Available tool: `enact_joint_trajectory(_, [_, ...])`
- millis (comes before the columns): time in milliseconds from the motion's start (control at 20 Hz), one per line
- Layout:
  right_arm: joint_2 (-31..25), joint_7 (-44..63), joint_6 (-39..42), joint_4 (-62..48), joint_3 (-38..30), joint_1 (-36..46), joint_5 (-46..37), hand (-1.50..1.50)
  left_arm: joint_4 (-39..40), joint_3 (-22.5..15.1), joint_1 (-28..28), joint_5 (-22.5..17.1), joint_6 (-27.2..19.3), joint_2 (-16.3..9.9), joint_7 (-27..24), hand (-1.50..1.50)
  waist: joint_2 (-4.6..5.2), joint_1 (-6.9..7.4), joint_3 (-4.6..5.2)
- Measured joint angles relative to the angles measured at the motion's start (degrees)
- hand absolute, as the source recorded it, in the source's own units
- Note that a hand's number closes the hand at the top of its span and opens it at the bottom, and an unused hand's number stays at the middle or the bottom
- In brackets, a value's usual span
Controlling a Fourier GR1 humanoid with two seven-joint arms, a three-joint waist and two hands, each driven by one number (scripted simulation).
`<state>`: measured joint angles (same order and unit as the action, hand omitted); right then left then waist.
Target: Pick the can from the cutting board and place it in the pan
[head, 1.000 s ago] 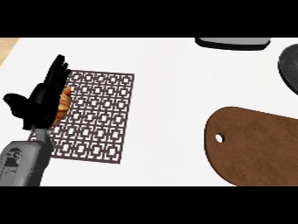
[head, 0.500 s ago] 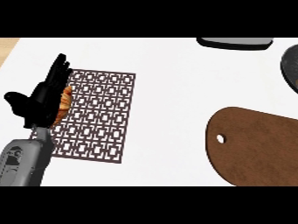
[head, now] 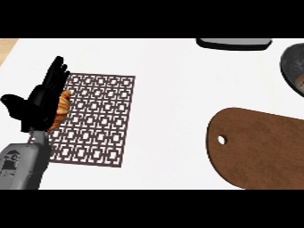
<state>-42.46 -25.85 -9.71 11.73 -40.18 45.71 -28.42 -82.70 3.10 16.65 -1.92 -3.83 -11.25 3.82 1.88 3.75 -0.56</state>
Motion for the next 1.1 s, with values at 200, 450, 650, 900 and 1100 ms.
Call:
enact_joint_trajectory(200, [-1.7, -4.6, 6.8, -0.9, -3.9, -2.4, 4.4, -1.5, 0.0, 0.9, -0.7, -0.3, 0.2, -0.7, -0.1, 0.0, -0.52, -1.13, 0.12])
enact_joint_trajectory(450, [-3.8, -9.8, 18.1, -1.1, -6.1, -6.9, 8.4, -1.5, -0.4, 1.1, -2.1, 0.1, -0.3, -0.5, 0.1, 0.0, -1.26, -2.57, 0.32])
enact_joint_trajectory(650, [-5.6, -12.8, 25.3, 0.7, -6.6, -11.6, 11.1, -1.5, -1.4, 1.4, -2.8, 0.3, -0.5, -0.7, 1.7, 0.0, -1.74, -3.54, 0.48])
enact_joint_trajectory(900, [-6.9, -13.4, 31.2, 5.6, -6.6, -17.9, 14.5, -1.5, -2.3, 2.3, -4.2, 0.3, -0.3, -1.0, 1.0, 0.0, -2.17, -4.46, 0.65])
enact_joint_trajectory(1100, [-5.8, -11.0, 34.2, 11.7, -6.1, -22.8, 17.3, -1.5, -1.4, 2.6, -4.5, 0.4, -0.2, -0.7, -0.1, 0.0, -2.23, -4.69, 0.71])
